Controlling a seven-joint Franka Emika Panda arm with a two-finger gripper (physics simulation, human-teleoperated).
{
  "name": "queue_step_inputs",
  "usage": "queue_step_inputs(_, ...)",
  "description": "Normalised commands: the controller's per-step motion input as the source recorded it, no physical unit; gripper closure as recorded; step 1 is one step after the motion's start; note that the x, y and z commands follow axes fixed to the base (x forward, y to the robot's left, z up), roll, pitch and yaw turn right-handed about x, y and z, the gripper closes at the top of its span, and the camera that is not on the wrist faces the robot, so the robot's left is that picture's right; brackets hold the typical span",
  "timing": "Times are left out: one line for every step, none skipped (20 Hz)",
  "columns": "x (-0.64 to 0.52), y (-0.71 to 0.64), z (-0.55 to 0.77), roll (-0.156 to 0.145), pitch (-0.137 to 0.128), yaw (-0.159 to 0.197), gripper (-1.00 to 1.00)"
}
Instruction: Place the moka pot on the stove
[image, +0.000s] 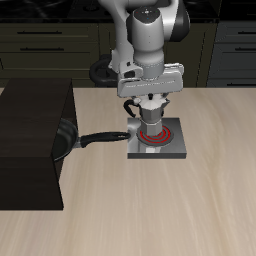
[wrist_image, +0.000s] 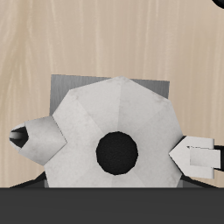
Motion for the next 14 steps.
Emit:
queue_step_inputs(-0.01,0.05,-0.11,0.007,0.027,-0.02,1.0)
queue_step_inputs(-0.07,0.02,-0.09,0.008,0.022,-0.022,1.0)
queue_step_inputs(-0.1,0.04,-0.11,0.02,-0.001,0.014,1.0)
queue_step_inputs(-0.15,0.04,-0.13,0.017,0.013,-0.007,1.0)
queue_step_inputs(-0.04,-0.01,-0.12,0.0,0.0,0.0,1.0)
queue_step_inputs(-0.07,-0.04,-0.12,0.006,0.004,0.032,1.0)
queue_step_inputs(-0.07,-0.02,-0.1,-0.004,0.013,0.0,1.0)
queue_step_inputs(-0.09,-0.06,-0.11,-0.034,0.009,-0.001,1.0)
queue_step_inputs(0.06,-0.07,-0.05,-0.005,0.011,0.021,1.0)
queue_step_inputs(-0.04,-0.08,-0.06,-0.034,-0.013,0.016,1.0)
queue_step_inputs(-0.04,-0.08,-0.06,-0.015,-0.015,0.001,1.0)
queue_step_inputs(-0.02,-0.11,-0.19,-0.014,0.033,-0.001,1.0)
queue_step_inputs(-0.01,-0.09,-0.22,-0.029,0.082,-0.018,1.0)
queue_step_inputs(0.0,-0.02,-0.24,0.026,0.067,-0.022,1.0)
